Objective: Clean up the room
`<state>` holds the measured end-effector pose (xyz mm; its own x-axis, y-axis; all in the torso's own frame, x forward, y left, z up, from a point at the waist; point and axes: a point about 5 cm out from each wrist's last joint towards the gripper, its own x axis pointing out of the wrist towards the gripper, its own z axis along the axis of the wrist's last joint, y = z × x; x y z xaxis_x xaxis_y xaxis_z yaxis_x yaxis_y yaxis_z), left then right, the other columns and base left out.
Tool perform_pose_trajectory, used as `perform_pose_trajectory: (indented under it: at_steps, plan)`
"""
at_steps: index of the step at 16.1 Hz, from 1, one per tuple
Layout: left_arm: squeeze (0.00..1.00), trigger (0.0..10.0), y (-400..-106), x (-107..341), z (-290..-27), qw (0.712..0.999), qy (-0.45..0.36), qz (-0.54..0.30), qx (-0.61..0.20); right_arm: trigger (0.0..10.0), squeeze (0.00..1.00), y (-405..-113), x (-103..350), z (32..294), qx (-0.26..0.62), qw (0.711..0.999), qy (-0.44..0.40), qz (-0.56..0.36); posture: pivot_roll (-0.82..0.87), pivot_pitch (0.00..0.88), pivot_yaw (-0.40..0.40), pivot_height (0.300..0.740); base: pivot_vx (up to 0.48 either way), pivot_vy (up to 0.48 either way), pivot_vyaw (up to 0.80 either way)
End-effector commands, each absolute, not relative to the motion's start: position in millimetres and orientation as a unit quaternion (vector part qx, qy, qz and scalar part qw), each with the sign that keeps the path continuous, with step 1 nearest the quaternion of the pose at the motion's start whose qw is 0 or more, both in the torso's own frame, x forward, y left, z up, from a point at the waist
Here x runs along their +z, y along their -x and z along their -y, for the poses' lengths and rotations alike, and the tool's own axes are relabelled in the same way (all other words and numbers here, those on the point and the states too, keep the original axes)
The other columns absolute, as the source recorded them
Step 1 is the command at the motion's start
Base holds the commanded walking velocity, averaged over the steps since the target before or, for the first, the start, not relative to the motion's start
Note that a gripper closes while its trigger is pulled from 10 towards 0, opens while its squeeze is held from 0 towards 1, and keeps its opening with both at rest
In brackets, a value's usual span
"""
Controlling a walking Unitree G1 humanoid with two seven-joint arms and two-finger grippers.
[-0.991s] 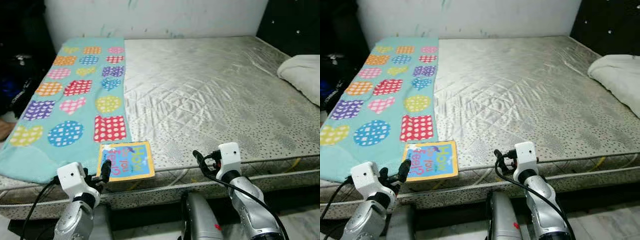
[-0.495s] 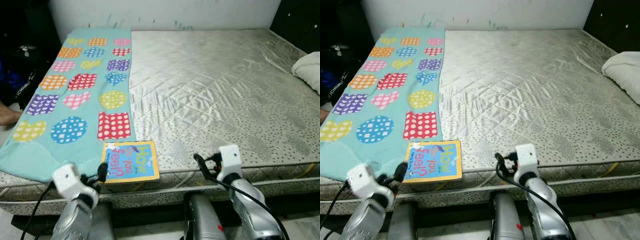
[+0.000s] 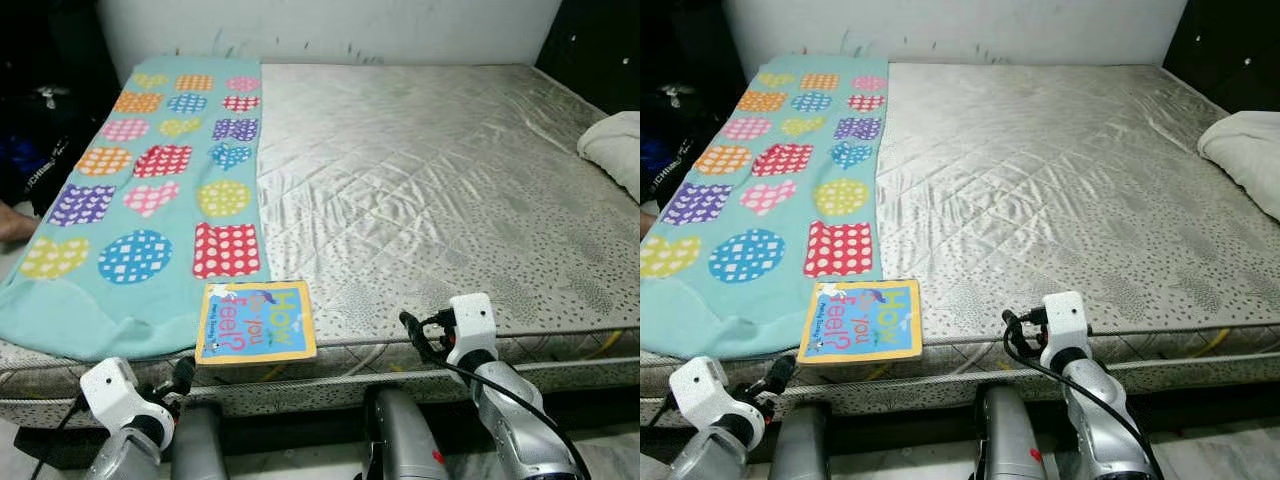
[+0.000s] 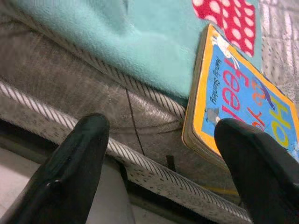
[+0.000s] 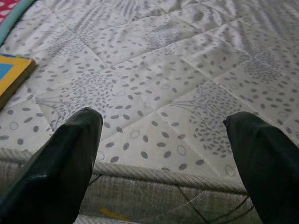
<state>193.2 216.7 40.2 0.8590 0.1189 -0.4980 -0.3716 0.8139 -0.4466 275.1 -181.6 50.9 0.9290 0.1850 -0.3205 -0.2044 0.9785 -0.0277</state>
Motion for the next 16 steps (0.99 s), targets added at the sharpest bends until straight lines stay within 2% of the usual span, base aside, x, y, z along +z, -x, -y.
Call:
perform_pose_trajectory:
  at_steps: [1, 3, 4, 12, 16]
  plan:
    - [0.0, 10.0, -194, 40, -220, 0.925, 0.268, -0.235, 0.129, 10.0, 0.0, -279, 55, 187, 0.093, 0.982, 0.037, -0.157, -0.02, 0.0, -0.073, 0.525, 0.0, 0.0, 0.0]
    - [0.0, 10.0, -200, 39, -227, 0.929, 0.257, -0.236, 0.125, 10.0, 0.0, -280, 56, 189, 0.086, 0.983, 0.04, -0.155, -0.03, 0.0, -0.074, 0.525, 0.0, 0.0, 0.0]
    - [0.0, 10.0, -213, 45, -231, 0.935, 0.253, -0.221, 0.112, 10.0, 0.0, -279, 56, 195, 0.075, 0.984, 0.047, -0.154, -0.04, 0.0, -0.073, 0.525, 0.0, 0.0, 0.0]
    - [0.0, 10.0, -226, 44, -230, 0.94, 0.246, -0.226, 0.073, 10.0, 0.0, -283, 57, 199, 0.063, 0.985, 0.056, -0.151, -0.04, 0.0, -0.076, 0.525, 0.0, 0.0, 0.0]
    - [0.0, 10.0, -256, 40, -225, 0.94, 0.25, -0.23, 0.036, 10.0, 0.0, -286, 59, 201, 0.047, 0.987, 0.06, -0.141, -0.06, 0.0, -0.066, 0.525, 0.0, 0.0, 0.0]
